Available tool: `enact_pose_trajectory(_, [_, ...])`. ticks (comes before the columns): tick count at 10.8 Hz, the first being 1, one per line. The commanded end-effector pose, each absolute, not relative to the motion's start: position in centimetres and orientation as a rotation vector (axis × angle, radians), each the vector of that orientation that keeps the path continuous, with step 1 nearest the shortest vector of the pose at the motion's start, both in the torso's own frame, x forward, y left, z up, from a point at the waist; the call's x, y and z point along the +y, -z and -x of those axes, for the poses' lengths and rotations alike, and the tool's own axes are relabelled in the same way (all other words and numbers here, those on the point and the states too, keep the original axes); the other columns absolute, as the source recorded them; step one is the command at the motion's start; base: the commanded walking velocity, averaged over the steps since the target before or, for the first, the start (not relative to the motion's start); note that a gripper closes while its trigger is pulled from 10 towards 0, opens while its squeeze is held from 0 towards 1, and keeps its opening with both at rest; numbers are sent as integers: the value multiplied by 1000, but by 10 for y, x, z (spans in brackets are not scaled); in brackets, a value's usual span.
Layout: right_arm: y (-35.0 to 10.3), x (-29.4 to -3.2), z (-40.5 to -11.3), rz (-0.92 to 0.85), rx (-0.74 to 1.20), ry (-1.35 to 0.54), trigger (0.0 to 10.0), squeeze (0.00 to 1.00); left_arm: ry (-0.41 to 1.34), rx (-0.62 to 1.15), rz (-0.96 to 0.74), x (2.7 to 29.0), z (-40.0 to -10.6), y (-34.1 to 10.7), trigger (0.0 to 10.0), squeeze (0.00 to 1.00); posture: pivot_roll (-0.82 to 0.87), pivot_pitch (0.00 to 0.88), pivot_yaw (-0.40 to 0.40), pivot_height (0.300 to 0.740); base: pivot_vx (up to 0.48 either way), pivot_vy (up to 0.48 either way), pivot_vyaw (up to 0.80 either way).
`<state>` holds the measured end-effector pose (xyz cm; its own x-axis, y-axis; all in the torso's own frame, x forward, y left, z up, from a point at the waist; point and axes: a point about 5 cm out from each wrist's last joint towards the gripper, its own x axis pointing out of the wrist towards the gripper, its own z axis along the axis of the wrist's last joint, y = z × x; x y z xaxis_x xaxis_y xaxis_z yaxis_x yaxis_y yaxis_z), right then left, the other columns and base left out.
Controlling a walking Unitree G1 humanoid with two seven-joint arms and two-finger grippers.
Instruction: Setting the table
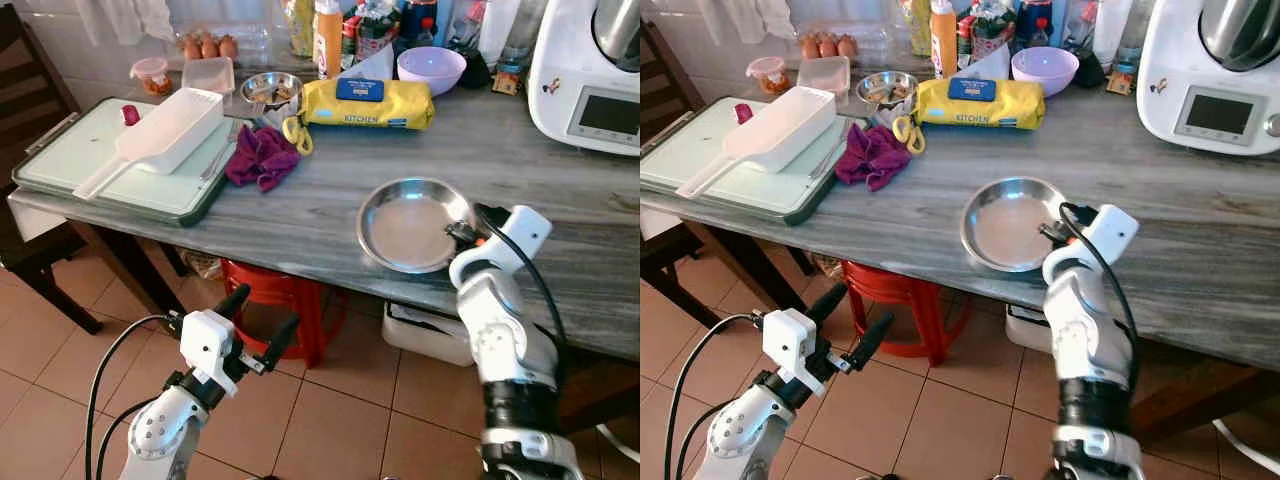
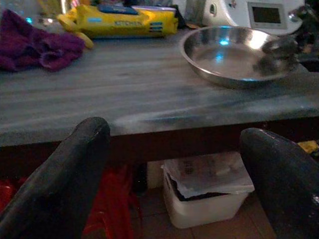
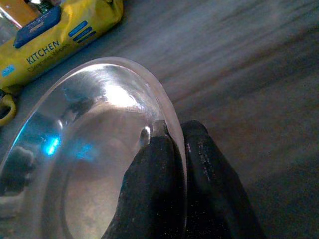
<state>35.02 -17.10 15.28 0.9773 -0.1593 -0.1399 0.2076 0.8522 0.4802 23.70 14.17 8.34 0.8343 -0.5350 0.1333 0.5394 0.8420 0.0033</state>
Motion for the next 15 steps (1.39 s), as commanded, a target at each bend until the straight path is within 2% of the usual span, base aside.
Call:
enact_pose_trajectory(1, [-155,-172,-352,-531,93,203,10000,0,572,-124,28,145,-236,-80,10000,0,-54,163,36,740,0,0,0])
enact_pose_trajectory(3, [-148,-173,-352,-540,123,221,10000,0,587,-126,30,146,-237,-78,10000,0,-57,161,43,740,0,0,0])
enact_pose_trajectory(4, [-148,-172,-353,-568,124,215,10000,400,591,-126,31,147,-238,-77,10000,0,-59,161,47,740,0,0,0])
enact_pose_trajectory(5, [-147,-171,-353,-569,131,211,10000,1000,593,-127,31,147,-239,-76,10000,0,-59,160,47,740,0,0,0])
enact_pose_trajectory(11, [-153,-161,-356,-574,99,158,10000,1000,580,-152,36,144,-242,-81,10000,0,-48,156,45,740,0,0,0])
enact_pose_trajectory(14, [-182,-156,-355,-455,-41,117,10000,1000,566,-162,33,144,-243,-85,10000,0,-46,152,45,740,0,0,0])
enact_pose_trajectory(15, [-196,-149,-353,-345,-111,100,10000,1000,556,-172,34,144,-243,-88,10000,0,-47,152,46,740,0,0,0])
